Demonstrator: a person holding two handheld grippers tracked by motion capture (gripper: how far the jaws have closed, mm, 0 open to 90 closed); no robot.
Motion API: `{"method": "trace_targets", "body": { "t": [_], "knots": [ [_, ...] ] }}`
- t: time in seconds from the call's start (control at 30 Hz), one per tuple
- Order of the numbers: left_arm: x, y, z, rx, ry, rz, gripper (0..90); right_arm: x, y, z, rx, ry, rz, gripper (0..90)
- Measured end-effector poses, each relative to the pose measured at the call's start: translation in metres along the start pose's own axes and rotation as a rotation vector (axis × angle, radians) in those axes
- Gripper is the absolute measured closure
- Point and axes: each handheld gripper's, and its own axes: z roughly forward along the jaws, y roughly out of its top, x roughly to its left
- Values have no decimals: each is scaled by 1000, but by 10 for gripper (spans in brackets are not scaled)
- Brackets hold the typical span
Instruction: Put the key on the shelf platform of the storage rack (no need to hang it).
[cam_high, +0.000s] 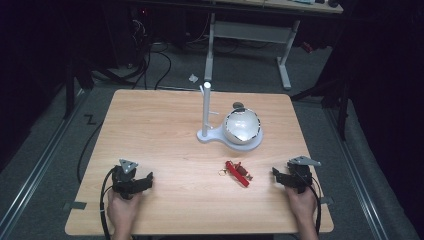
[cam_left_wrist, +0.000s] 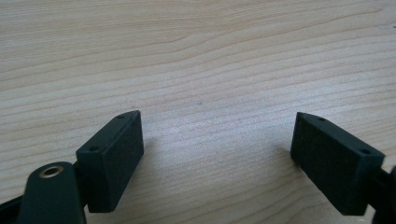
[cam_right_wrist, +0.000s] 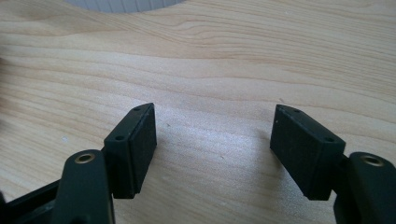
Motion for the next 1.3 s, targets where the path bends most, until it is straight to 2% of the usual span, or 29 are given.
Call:
{"method": "trace_targets", "body": {
  "t": [0.77, 1.17, 1.3],
  "knots": [
    [0, 0, 0, -2, 1, -2, 179, 0, 1, 0, 1, 3, 0, 321],
    [0, 0, 0, -1, 1, -2, 179, 2, 1, 0, 4, -14, 12, 322],
    [0, 0, 0, -1, 1, -1, 179, 3, 2, -2, 6, 1, 18, 332]
  ]
}}
